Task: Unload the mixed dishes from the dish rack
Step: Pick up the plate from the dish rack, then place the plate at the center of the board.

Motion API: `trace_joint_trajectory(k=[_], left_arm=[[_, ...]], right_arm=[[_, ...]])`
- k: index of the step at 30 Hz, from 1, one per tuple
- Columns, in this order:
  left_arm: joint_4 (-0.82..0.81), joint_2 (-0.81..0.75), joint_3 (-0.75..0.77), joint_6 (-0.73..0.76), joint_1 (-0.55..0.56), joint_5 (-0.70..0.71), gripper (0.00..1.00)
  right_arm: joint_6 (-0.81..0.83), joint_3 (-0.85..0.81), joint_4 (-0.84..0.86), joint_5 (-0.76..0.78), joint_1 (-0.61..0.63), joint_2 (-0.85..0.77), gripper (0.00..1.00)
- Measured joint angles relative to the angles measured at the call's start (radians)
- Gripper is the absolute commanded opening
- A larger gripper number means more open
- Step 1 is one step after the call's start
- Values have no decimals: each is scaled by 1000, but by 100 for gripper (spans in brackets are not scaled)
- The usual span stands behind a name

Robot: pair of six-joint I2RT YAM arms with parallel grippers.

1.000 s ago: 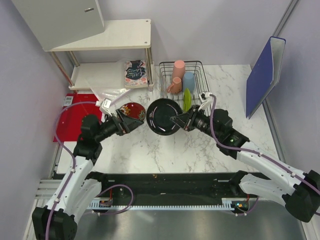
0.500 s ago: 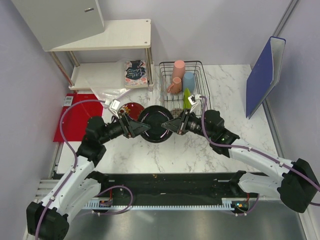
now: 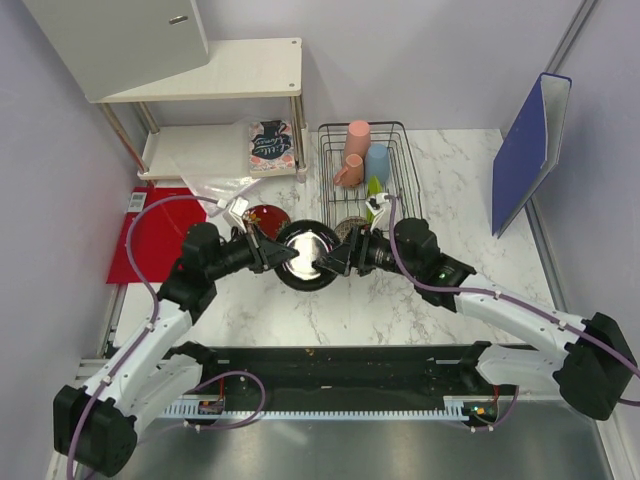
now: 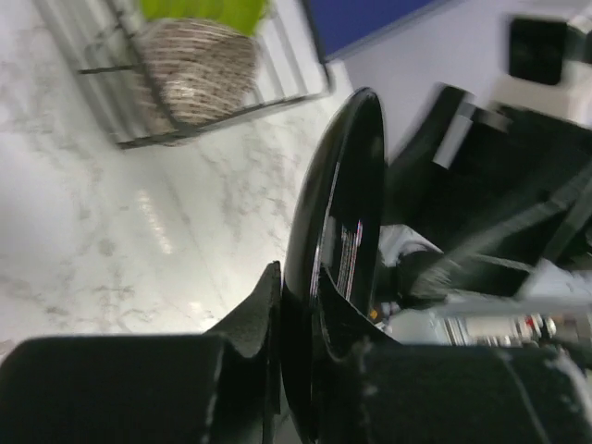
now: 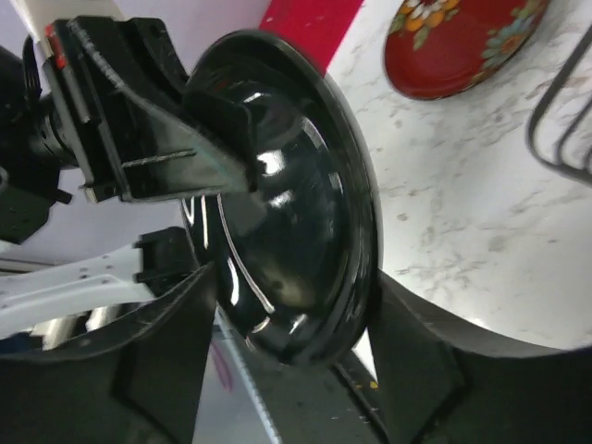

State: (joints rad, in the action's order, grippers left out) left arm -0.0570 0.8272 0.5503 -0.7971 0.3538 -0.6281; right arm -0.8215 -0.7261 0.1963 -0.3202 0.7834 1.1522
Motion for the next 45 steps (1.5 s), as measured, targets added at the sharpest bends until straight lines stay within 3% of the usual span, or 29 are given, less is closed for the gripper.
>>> trace_joint_trajectory(k=[1, 11, 22, 26, 30, 31, 34, 37, 45], left_arm=[[32, 7, 8, 7, 2, 33, 2], [342, 77, 16, 29, -33, 375, 2], [395, 344, 16, -6, -42, 413, 2], [364, 374, 21, -16, -43, 399, 3], [365, 385, 31, -17, -43, 395, 22], [368, 386, 34, -16, -43, 395, 36], [414, 388, 56, 2, -43, 417, 56], [491, 387, 83, 23, -43, 446, 64], [613, 319, 98, 44, -43, 474, 68]], right_arm=[[34, -10, -37, 24, 6, -10, 98], [177, -32, -320, 391, 15, -220, 98], [216, 34, -378, 458, 15, -291, 98], [224, 49, -393, 458, 15, -303, 98], [234, 51, -396, 458, 15, -307, 98], [236, 51, -397, 458, 15, -308, 98], [246, 51, -404, 459, 15, -308, 98], [255, 51, -413, 465, 15, -309, 98], [269, 51, -431, 476, 15, -314, 98]])
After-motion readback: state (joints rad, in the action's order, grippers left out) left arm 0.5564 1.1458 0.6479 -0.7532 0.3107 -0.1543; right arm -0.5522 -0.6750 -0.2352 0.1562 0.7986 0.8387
